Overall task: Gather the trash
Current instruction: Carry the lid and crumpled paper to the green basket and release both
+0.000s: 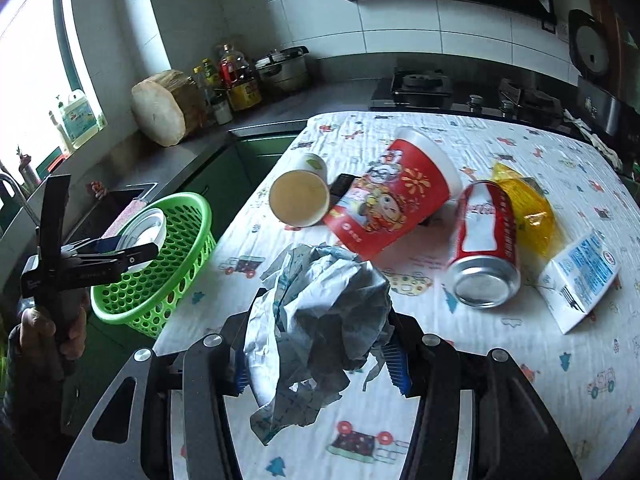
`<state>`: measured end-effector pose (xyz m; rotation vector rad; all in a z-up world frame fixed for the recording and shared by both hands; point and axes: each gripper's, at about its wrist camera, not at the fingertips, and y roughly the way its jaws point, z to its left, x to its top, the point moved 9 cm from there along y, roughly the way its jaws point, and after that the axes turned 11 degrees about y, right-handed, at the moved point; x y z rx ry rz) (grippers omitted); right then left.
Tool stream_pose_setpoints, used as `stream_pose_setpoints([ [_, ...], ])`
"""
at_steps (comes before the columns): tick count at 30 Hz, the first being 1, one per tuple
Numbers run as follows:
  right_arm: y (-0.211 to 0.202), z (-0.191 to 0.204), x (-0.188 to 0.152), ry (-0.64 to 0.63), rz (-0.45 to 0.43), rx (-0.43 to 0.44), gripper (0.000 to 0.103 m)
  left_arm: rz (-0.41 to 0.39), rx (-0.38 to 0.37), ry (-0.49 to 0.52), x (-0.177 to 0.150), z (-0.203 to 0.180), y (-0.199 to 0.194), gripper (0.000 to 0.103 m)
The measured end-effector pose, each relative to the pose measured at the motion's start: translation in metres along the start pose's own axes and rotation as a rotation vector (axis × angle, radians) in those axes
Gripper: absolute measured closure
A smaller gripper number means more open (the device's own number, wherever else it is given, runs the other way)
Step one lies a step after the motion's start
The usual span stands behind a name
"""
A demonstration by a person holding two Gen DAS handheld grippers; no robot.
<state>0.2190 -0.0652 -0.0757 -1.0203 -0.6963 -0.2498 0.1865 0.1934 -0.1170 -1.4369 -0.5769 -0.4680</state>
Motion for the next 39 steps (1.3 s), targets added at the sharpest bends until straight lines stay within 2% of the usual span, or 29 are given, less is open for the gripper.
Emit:
stream_pose_setpoints([
  [6,0.029,0.059,0.007,-0.047,0.039,0.069,0.053,0.073,0.030,-0.097,-0.029,0.050,0.020,0.009],
  [12,0.059,0.115,0.012,-0.094,0.069,0.125,0.053,0.108,0.035,-0.165,-0.052,0.076,0.024,0.009],
  [23,0.100,0.176,0.014,-0.120,0.110,0.184,0.052,0.084,0.037,-0.230,-0.069,0.097,0.008,0.008],
  [34,0.127,0.217,0.007,-0.137,0.150,0.217,0.052,-0.005,0.034,-0.264,-0.068,0.102,-0.031,0.006],
  [36,0.134,0.223,0.003,-0.136,0.163,0.220,0.047,-0.025,0.040,-0.272,-0.070,0.105,-0.041,0.006],
  [39,0.142,0.228,-0.001,-0.119,0.180,0.237,0.032,-0.043,0.050,-0.282,-0.072,0.109,-0.051,0.006],
])
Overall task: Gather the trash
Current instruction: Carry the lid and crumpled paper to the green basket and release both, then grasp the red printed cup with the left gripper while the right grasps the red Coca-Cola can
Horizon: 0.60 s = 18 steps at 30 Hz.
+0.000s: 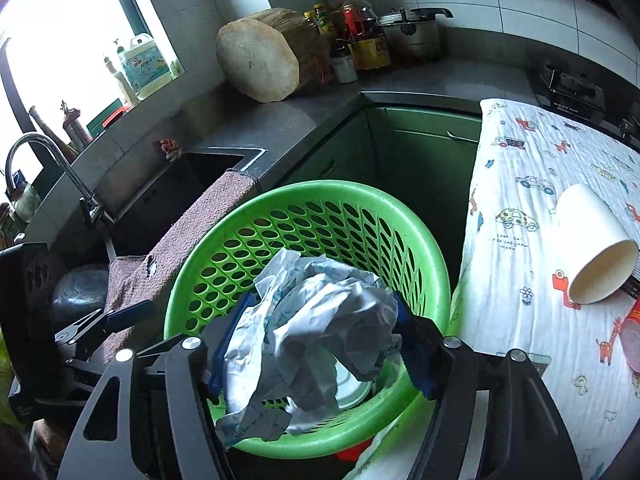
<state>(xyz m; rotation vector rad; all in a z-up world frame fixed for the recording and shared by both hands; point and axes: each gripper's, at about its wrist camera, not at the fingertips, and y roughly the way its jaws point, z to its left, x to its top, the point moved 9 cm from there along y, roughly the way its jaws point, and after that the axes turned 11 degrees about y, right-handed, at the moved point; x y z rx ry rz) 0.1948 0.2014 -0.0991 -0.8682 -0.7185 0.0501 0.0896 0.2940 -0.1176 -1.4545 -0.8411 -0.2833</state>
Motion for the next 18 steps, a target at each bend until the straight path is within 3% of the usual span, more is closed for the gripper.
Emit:
stream_pose_setpoints([
  [5,0.002,0.002,-0.002,0.000,0.002,0.007,0.021,-0.020,0.006,-0.016,0.000,0.007,-0.009,0.005],
  [12,-0.021,-0.001,-0.002,-0.022,-0.031,0.002,0.017,-0.021,0.000,-0.019,0.002,0.003,-0.010,0.005],
  [18,-0.055,-0.028,-0.004,-0.031,-0.081,-0.045,0.014,-0.015,-0.020,0.006,0.007,-0.017,-0.006,0.005],
])
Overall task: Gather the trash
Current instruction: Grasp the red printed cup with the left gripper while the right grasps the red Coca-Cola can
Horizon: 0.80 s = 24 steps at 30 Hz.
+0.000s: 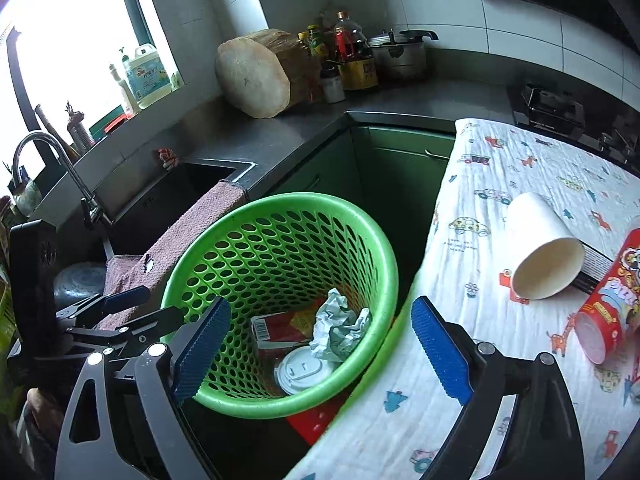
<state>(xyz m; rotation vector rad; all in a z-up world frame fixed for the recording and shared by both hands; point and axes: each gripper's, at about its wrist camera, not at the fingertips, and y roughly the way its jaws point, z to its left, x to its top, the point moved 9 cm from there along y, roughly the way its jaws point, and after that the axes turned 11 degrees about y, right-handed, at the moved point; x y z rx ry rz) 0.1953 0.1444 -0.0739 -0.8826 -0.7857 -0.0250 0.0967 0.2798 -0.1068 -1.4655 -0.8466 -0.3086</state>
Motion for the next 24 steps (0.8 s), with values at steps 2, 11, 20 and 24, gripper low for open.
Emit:
stream_pose_setpoints([
  [2,-0.012,-0.016,0.000,0.013,-0.013,-0.020,0.014,0.001,-0.006,0.016,0.002,-0.009,0.001,0.005],
  [11,-0.078,-0.106,-0.001,0.104,-0.080,-0.134,0.014,0.009,-0.052,0.117,0.016,-0.071,0.010,0.005],
  [20,-0.135,-0.208,-0.001,0.203,-0.121,-0.287,0.014,0.013,-0.118,0.227,0.036,-0.146,0.024,0.005],
  [24,-0.142,-0.245,0.000,0.237,-0.113,-0.346,0.014,0.022,-0.143,0.252,0.041,-0.170,0.032,0.005],
])
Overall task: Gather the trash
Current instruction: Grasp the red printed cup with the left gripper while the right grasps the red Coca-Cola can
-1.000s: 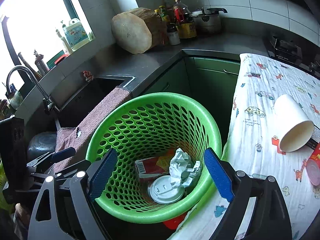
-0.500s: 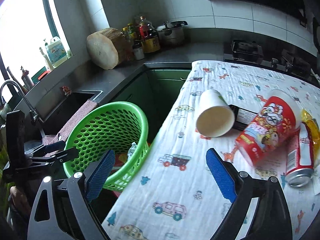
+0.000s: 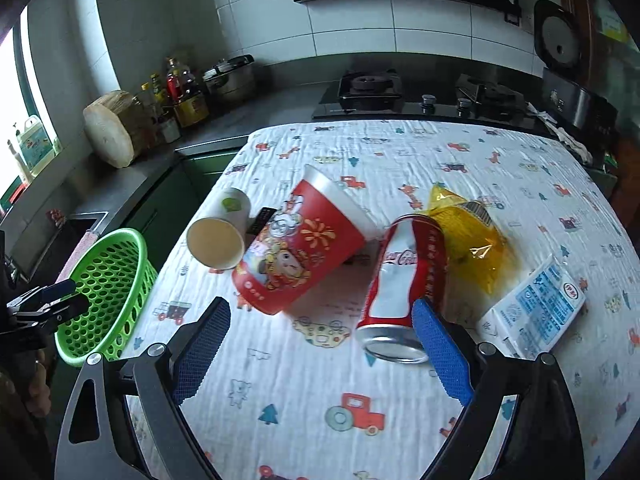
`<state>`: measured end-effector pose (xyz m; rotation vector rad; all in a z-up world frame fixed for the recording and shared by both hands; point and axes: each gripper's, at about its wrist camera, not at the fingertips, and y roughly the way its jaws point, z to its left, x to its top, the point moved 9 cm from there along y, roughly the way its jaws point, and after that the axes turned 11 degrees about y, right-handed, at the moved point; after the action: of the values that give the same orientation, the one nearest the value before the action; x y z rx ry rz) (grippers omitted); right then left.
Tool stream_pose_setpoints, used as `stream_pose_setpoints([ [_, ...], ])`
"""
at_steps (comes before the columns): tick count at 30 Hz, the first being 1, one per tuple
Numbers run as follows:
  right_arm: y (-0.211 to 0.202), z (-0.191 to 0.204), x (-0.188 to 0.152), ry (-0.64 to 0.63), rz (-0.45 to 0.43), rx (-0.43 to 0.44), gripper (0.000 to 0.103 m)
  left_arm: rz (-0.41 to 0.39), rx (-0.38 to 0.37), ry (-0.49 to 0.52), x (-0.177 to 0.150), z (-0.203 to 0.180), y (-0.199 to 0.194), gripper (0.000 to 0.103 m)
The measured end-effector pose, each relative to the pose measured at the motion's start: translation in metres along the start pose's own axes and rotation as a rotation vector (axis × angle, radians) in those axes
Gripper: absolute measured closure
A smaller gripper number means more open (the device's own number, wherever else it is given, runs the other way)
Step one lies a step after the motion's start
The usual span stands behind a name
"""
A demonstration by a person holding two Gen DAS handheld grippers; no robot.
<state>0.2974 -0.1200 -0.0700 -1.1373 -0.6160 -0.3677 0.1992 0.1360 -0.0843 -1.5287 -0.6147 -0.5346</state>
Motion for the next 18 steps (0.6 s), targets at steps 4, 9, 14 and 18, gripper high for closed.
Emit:
stream_pose_setpoints([
  [4,0.014,-0.029,0.007,0.045,0.035,-0.032,0.014,0.008,-0.015,0.031,0.011,-0.017,0.011,0.005],
  [9,0.039,-0.049,0.012,0.096,0.091,-0.047,0.014,0.014,-0.028,0.073,0.027,-0.037,0.023,0.005],
  [14,0.063,-0.060,0.017,0.124,0.142,-0.053,0.015,0.016,-0.042,0.106,0.043,-0.055,0.033,0.005],
  [18,0.078,-0.064,0.017,0.153,0.181,-0.039,0.021,0.016,-0.053,0.135,0.053,-0.068,0.039,0.005],
])
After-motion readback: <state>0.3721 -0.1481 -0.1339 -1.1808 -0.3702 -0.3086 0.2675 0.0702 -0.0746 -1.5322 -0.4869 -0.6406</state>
